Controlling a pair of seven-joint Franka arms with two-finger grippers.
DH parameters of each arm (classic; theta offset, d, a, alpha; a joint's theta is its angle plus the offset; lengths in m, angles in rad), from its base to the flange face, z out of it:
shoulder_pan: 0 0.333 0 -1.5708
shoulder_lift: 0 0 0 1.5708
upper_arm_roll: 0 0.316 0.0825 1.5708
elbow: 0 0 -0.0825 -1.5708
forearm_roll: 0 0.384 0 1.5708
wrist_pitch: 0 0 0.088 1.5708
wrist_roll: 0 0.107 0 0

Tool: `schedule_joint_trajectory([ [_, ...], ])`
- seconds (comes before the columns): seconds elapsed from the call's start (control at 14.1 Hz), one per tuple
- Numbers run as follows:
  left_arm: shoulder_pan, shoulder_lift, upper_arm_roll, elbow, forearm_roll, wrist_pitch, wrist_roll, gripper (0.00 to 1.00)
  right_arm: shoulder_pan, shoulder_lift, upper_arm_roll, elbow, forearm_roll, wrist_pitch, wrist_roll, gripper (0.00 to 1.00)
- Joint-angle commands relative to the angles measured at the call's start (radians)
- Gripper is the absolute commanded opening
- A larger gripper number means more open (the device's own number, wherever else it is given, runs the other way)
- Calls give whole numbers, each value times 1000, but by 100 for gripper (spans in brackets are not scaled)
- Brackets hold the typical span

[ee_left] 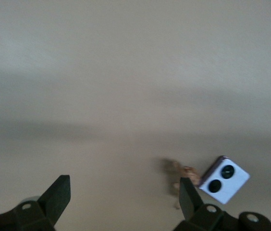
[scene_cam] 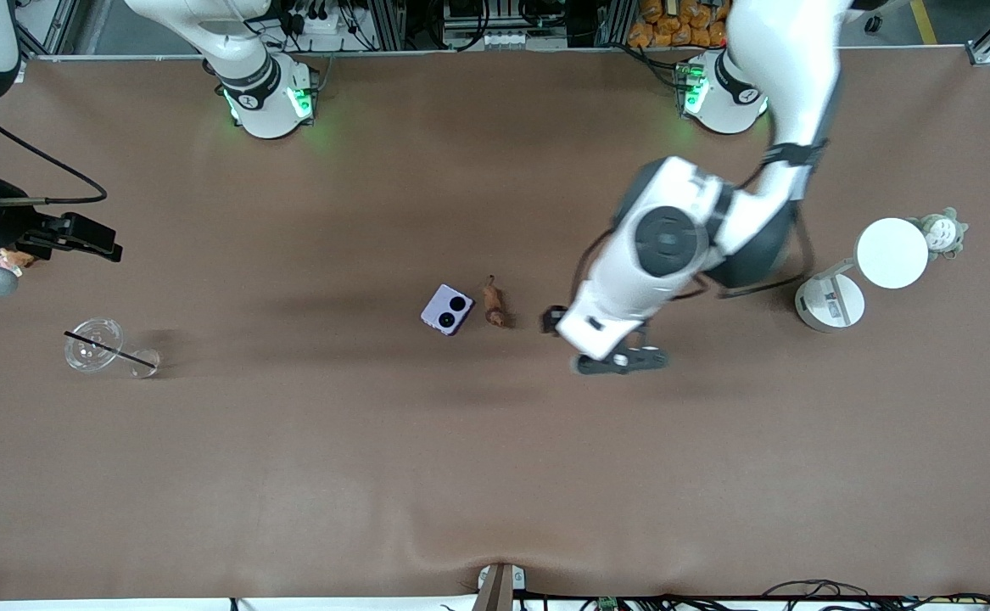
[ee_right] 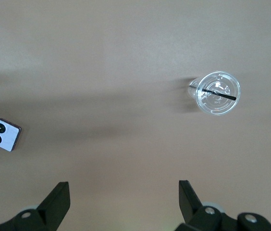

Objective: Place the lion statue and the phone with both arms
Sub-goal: 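Reach the left gripper over the brown lion figurine beside the phone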

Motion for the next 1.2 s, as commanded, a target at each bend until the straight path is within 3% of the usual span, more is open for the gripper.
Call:
schedule_joint_trajectory([
  [0.0,-91,82,35,40,-4,96,-122,100,-6,8,6,13,-5,-2,15,100],
  [0.21,-137,107,32,40,-7,155,-222,100,-6,10,6,13,-5,-2,15,100],
  [0.71,-215,196,35,25,-3,170,-240,100,4,22,6,13,-2,-2,21,100],
  [1.13,-220,230,35,-29,0,214,-240,100,4,24,6,12,4,0,24,100],
])
